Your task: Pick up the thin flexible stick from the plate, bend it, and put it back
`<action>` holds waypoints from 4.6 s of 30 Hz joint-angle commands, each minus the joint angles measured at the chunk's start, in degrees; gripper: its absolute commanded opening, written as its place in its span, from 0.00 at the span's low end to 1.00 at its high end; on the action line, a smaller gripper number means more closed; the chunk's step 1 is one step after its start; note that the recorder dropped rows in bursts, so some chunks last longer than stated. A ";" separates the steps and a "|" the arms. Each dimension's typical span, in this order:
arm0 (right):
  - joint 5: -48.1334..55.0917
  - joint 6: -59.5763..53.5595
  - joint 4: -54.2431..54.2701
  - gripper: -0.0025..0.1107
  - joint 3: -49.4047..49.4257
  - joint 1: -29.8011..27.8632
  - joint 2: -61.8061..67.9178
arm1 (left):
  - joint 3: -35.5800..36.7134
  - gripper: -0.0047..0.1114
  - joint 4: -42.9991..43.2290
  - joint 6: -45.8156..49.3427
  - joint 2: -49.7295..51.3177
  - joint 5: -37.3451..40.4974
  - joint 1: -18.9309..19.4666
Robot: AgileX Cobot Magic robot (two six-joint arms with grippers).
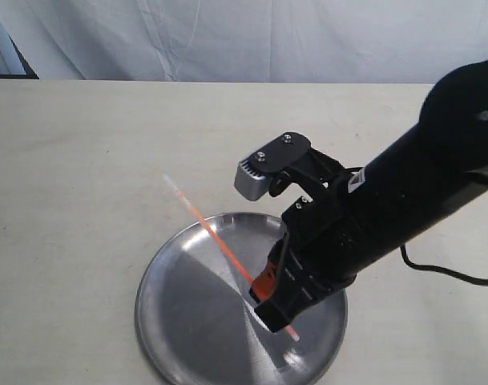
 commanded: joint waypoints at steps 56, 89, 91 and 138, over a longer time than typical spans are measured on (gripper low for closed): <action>0.77 -14.24 39.44 0.01 -0.40 6.47 -17.87 | -27.75 0.04 -25.31 18.13 43.41 -49.38 -22.00; -27.58 21.97 8.78 0.58 9.63 6.47 -33.44 | -34.62 0.04 -46.33 29.34 50.03 -45.80 -30.32; -27.58 20.31 11.13 0.63 9.93 6.77 -32.18 | -34.62 0.04 -46.56 29.34 50.98 -45.79 -31.67; -30.42 11.27 21.48 0.50 9.93 10.21 -27.12 | -34.62 0.04 -52.17 40.19 55.61 -44.02 -37.18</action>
